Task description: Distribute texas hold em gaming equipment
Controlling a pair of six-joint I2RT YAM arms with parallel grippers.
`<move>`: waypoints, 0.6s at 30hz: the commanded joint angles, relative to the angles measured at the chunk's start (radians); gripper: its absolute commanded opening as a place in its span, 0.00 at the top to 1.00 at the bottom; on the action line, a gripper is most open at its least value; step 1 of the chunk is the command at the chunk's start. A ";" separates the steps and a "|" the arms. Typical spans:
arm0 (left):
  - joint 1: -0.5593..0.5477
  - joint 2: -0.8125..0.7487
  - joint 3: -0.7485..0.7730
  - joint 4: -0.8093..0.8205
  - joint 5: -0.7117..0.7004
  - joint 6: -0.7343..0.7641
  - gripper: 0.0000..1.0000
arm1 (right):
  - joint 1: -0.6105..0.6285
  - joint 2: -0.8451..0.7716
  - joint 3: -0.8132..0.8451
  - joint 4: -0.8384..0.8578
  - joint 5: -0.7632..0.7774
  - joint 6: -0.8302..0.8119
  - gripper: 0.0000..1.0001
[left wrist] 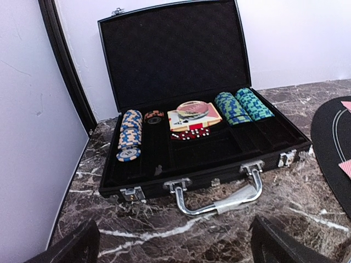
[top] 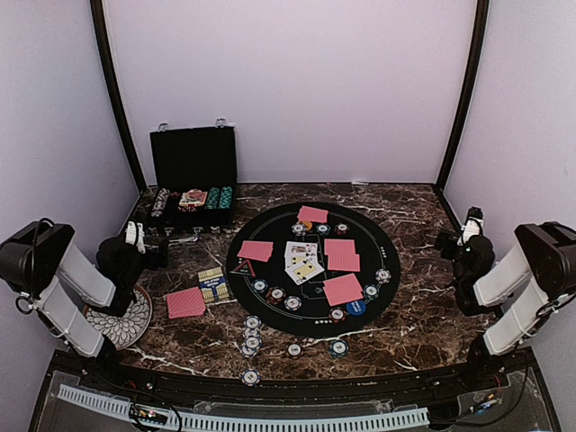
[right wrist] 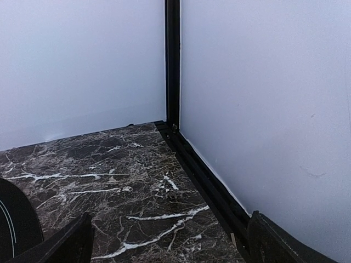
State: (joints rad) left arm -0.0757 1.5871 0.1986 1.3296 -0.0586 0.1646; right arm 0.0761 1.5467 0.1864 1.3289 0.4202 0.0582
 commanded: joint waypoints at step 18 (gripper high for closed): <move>0.049 -0.013 0.058 -0.034 0.042 -0.057 0.01 | -0.049 -0.002 0.031 -0.007 -0.045 0.034 0.02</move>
State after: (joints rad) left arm -0.0307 1.5867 0.2489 1.2930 -0.0227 0.1181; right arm 0.0299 1.5467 0.2070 1.3003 0.3805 0.0872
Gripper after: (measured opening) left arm 0.988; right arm 0.984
